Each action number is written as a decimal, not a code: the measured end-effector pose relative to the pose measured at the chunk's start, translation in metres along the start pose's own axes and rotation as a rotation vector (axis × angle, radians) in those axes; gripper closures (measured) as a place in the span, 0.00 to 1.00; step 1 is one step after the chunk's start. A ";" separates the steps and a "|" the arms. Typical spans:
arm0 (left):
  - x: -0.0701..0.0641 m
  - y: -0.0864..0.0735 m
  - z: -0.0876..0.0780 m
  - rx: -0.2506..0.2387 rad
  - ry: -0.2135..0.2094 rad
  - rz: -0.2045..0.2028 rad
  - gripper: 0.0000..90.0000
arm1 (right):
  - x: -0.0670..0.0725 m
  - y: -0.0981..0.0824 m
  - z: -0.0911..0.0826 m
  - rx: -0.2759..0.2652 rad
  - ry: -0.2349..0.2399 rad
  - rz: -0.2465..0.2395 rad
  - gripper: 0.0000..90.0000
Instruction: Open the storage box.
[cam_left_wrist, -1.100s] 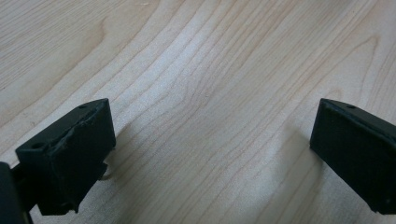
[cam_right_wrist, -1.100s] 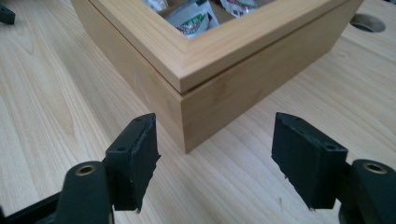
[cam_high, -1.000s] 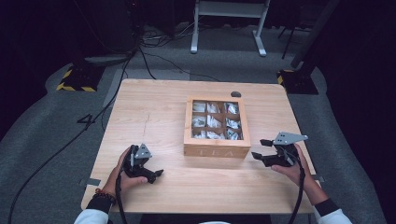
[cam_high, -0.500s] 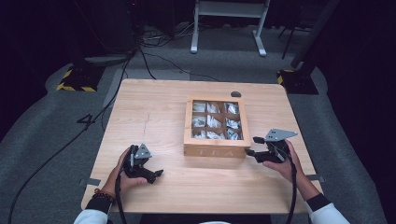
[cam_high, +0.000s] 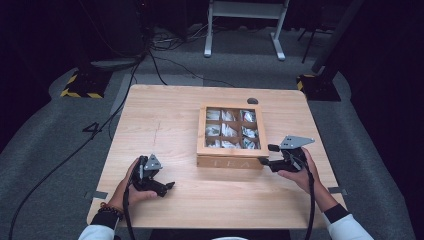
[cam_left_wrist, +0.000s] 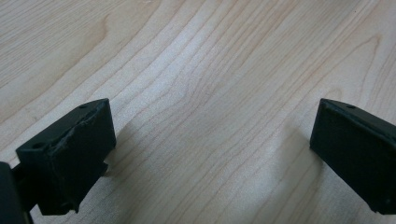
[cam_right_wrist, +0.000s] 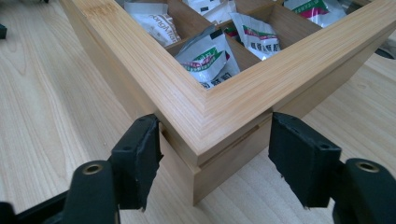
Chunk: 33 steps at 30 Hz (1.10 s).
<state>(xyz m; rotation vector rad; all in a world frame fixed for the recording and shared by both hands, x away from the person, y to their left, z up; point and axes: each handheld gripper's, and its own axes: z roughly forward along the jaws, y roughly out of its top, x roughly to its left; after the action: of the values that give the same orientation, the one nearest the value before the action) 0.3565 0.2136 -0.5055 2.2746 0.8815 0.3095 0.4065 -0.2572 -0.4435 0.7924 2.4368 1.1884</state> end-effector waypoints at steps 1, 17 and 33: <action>0.000 0.000 0.000 0.000 0.000 -0.001 0.01 | 0.001 0.002 0.000 0.003 -0.005 0.001 0.37; -0.003 0.003 -0.002 0.022 0.017 -0.010 0.04 | 0.000 0.013 -0.011 -0.069 -0.021 0.017 0.36; -0.010 0.031 -0.014 -0.079 0.026 0.041 0.19 | -0.001 0.021 -0.017 -0.099 -0.034 0.016 0.36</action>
<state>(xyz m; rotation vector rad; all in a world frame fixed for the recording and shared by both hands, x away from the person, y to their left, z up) 0.3591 0.1967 -0.4745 2.2224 0.8217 0.3868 0.4055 -0.2579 -0.4167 0.7971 2.3289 1.2802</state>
